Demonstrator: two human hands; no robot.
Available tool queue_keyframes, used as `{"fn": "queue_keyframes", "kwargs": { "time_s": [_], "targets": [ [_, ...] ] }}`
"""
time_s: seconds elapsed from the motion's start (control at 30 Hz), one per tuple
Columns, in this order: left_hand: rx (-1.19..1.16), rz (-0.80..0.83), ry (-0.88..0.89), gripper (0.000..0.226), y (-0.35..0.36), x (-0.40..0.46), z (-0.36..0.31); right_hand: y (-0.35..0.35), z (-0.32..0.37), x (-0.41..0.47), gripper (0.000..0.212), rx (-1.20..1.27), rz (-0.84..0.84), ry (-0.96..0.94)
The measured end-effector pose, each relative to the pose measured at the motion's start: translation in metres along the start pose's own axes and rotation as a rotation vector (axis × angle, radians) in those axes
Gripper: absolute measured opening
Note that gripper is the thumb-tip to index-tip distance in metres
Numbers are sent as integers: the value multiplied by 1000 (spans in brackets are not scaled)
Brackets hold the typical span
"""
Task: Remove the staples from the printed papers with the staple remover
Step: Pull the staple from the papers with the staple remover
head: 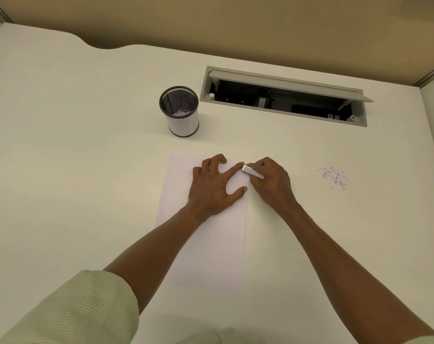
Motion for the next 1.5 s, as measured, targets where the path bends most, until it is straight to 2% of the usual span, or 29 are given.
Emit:
{"fn": "queue_keyframes", "kwargs": {
  "time_s": [0.3,0.5,0.63,0.77,0.97,1.07,1.23,1.33,1.5],
  "targets": [
    [9,19,-8,66,0,1,0,-6,0,24,27,-84,153,-140],
    [5,10,-8,66,0,1,0,-9,18,20,31,-343,117,-319],
    [-3,-11,-3,66,-1,1,0,-11,32,14,26,-468,82,-467],
    [-5,-5,-5,66,-2,0,0,-5,33,7,23,-594,43,-512],
    [-3,14,-6,66,-2,0,-1,1,43,-7,35,-735,37,-613],
    [-10,1,-7,67,-2,-1,-1,2,37,-14,36,-603,-17,-487],
    [-22,-10,2,67,-3,-1,-1,5,-3,-25,37,-60,-98,-67],
    [-23,-7,2,67,-3,-1,-1,2,-6,-22,38,68,-110,-25],
    [-22,5,-2,67,-2,-1,0,-2,1,-14,37,1,-81,-31]
  ]
}}
Point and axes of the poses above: each hand's wrist, its own x-axis towards the middle knuckle, its own y-axis out of the palm, z = x × y, the point moved 8 cm from there along x, towards the middle knuckle, and after that the axes turned 12 degrees about z, right-handed, at the moved point
